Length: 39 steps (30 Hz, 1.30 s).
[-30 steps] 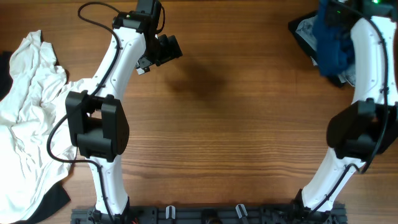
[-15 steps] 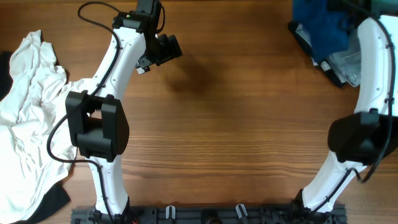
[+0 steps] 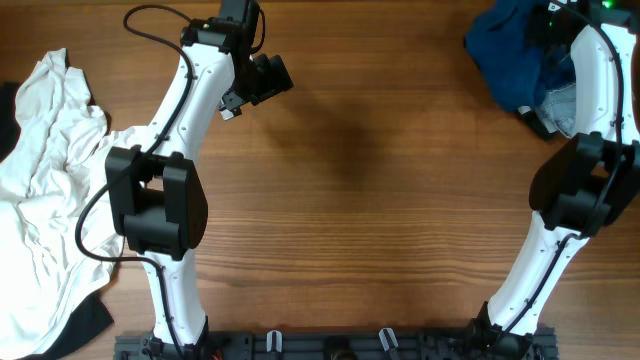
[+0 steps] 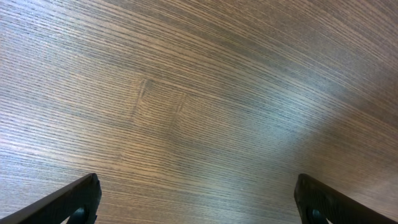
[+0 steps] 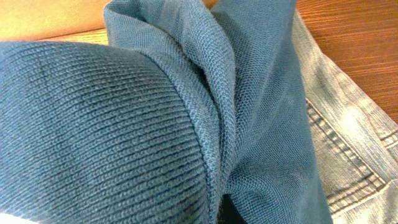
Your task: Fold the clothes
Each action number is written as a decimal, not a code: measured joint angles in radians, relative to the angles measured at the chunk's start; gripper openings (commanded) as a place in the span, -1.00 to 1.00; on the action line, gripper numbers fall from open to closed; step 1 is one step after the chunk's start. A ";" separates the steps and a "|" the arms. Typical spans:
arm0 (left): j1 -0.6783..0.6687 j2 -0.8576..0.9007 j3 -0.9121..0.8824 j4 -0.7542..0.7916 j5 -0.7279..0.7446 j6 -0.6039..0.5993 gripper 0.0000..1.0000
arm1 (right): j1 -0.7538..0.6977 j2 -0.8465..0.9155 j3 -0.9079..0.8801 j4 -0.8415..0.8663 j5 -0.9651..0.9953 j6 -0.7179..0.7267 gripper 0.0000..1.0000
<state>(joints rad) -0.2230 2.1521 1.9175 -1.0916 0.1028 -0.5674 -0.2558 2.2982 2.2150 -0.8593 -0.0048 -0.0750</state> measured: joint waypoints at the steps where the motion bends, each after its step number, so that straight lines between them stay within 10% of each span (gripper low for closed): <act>1: 0.000 0.000 0.000 0.000 0.000 0.000 0.99 | -0.005 0.000 0.000 0.000 -0.003 0.004 -0.92; 26: 0.000 0.000 0.000 0.000 0.030 -0.015 0.99 | -0.285 0.000 0.000 -0.110 0.015 0.233 -0.91; 27: 0.000 0.000 0.000 0.000 0.030 -0.015 1.00 | -0.285 0.000 0.000 -0.114 0.026 0.236 -0.55; 28: 0.000 0.000 0.000 -0.001 0.030 -0.015 0.99 | -0.286 0.000 0.000 -0.120 0.043 0.239 1.00; 39: 0.000 0.000 0.000 -0.016 0.030 -0.015 0.99 | -0.335 0.000 0.000 -0.184 0.174 0.262 0.99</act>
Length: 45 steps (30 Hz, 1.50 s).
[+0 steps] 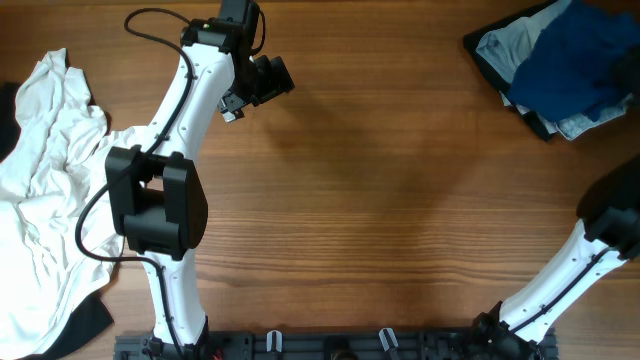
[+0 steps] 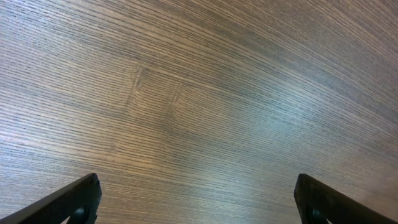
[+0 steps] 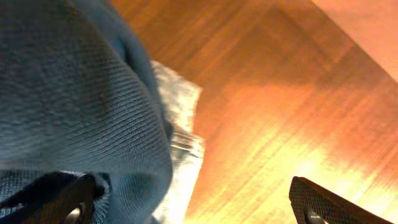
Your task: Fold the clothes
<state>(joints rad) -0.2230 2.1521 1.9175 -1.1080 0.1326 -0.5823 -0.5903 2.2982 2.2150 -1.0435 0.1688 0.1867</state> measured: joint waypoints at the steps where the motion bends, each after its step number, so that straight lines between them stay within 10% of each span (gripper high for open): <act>1: 0.000 0.000 0.000 0.000 0.000 0.000 0.99 | -0.006 0.000 0.000 -0.004 0.005 0.000 1.00; 16: 0.000 0.000 0.000 0.035 0.000 0.000 1.00 | -0.035 -0.133 0.084 -0.049 -0.013 -0.025 0.90; 20: 0.000 0.000 0.000 0.040 0.000 0.000 0.99 | -0.021 -0.151 0.086 -0.077 -0.262 -0.094 -0.85; 32: 0.000 0.000 0.000 0.072 -0.001 0.000 0.99 | 0.190 -0.074 0.086 -0.132 -0.629 -0.139 -0.92; 45: 0.000 0.000 -0.075 0.068 0.000 0.000 0.99 | 0.060 0.103 0.085 -0.167 -0.697 -0.106 -0.92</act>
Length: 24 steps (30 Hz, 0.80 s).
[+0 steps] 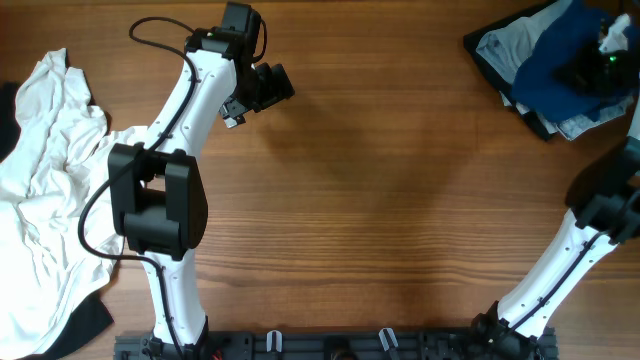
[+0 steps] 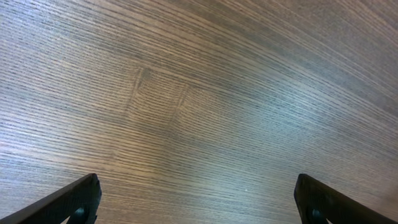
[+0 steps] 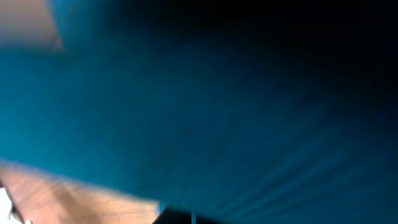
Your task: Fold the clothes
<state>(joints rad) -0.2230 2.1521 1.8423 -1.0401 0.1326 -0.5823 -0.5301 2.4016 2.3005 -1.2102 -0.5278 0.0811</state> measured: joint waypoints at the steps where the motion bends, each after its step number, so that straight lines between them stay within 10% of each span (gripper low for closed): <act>1: 0.000 0.000 0.000 -0.002 0.000 0.000 0.99 | -0.010 0.000 0.000 -0.002 0.009 0.013 -0.92; 24: 0.000 0.000 0.000 -0.030 0.008 0.000 0.99 | -0.121 0.062 -0.002 -0.048 0.088 0.115 -0.92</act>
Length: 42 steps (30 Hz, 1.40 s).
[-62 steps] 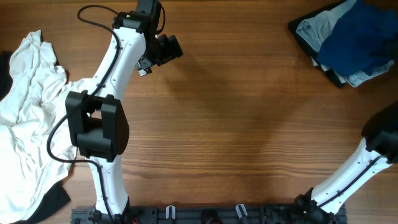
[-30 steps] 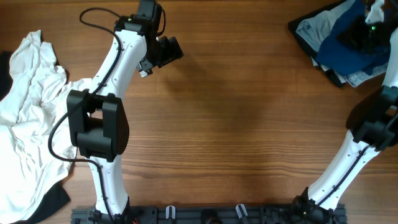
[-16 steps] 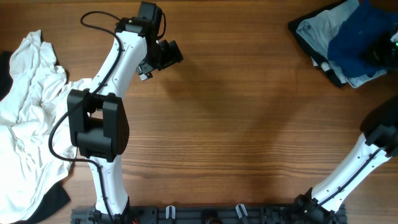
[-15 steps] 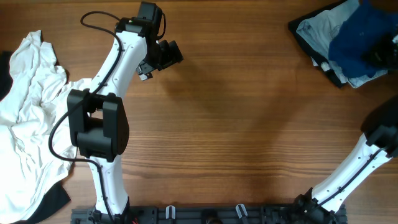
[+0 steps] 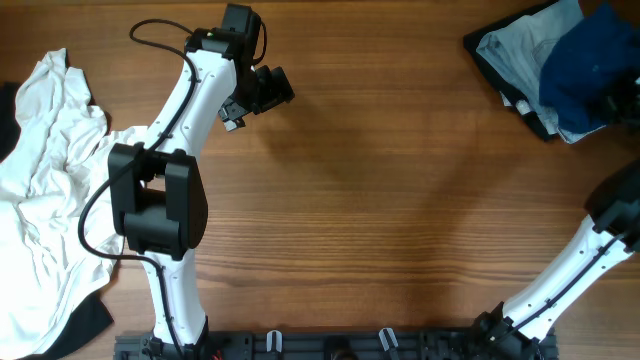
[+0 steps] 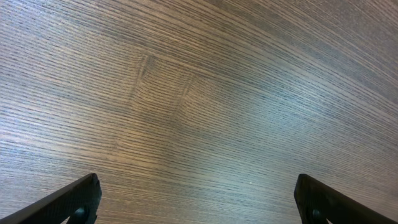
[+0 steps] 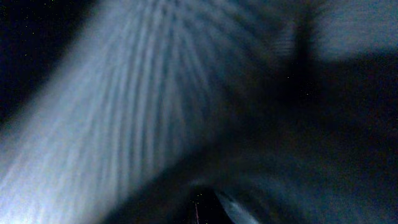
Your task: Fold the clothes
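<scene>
At the table's far right corner lies a pile of clothes: a blue knit sweater (image 5: 585, 62) on top, a pale grey garment (image 5: 510, 45) to its left, dark cloth (image 5: 500, 82) under both. My right gripper is hidden in or behind the sweater; only blurred dark cloth (image 7: 155, 93) fills the right wrist view, with no fingers to make out. My left gripper (image 5: 268, 88) hangs open over bare wood at the far left-centre, its fingertips (image 6: 81, 199) wide apart with nothing between them. A crumpled white garment (image 5: 40, 170) spreads along the left edge.
A dark garment (image 5: 85, 322) lies under the white one at the near left corner. The right arm (image 5: 560, 285) rises along the right edge. Bare wooden table (image 5: 400, 200) stretches between the two piles.
The right gripper showed on top of the blue sweater; now the sweater sits further right and hides it. The right wrist view went from blurred blue to dark cloth. The left arm kept still.
First the right arm reached over the pile, the sweater bunched at its left, knit filling the wrist view. Then the sweater lay further right, the pale garment uncovered, the right gripper open. Later the gripper sat on the sweater; now the sweater covers it.
</scene>
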Each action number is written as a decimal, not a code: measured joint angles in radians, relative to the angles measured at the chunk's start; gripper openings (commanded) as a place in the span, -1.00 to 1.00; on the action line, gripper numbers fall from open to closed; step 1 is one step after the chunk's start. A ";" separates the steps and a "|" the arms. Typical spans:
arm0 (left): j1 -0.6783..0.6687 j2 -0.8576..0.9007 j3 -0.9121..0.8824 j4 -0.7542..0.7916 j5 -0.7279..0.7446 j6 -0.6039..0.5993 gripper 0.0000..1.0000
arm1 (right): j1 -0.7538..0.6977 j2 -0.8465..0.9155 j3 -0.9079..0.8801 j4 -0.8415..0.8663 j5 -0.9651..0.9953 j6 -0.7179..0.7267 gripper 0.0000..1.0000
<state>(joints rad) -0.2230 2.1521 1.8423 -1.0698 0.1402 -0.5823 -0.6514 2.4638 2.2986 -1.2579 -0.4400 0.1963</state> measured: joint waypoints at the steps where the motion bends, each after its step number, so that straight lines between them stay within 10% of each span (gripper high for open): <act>1: 0.000 0.000 0.000 0.000 0.000 0.000 0.99 | 0.010 0.007 0.000 0.003 0.000 0.000 -0.92; 23: 0.000 0.000 0.000 0.028 0.015 0.000 0.99 | 0.082 0.031 0.021 -0.011 0.022 0.011 -0.91; 36: 0.000 0.000 0.000 0.031 0.014 0.000 1.00 | 0.147 -0.511 0.040 -0.029 0.031 0.004 -0.80; 42: 0.000 0.000 0.000 0.031 -0.020 0.000 0.99 | 0.150 -0.502 0.042 -0.037 0.091 0.015 -0.92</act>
<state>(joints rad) -0.2230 2.1521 1.8423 -1.0386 0.1200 -0.5819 -0.5011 1.9617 2.3402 -1.2949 -0.3489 0.2111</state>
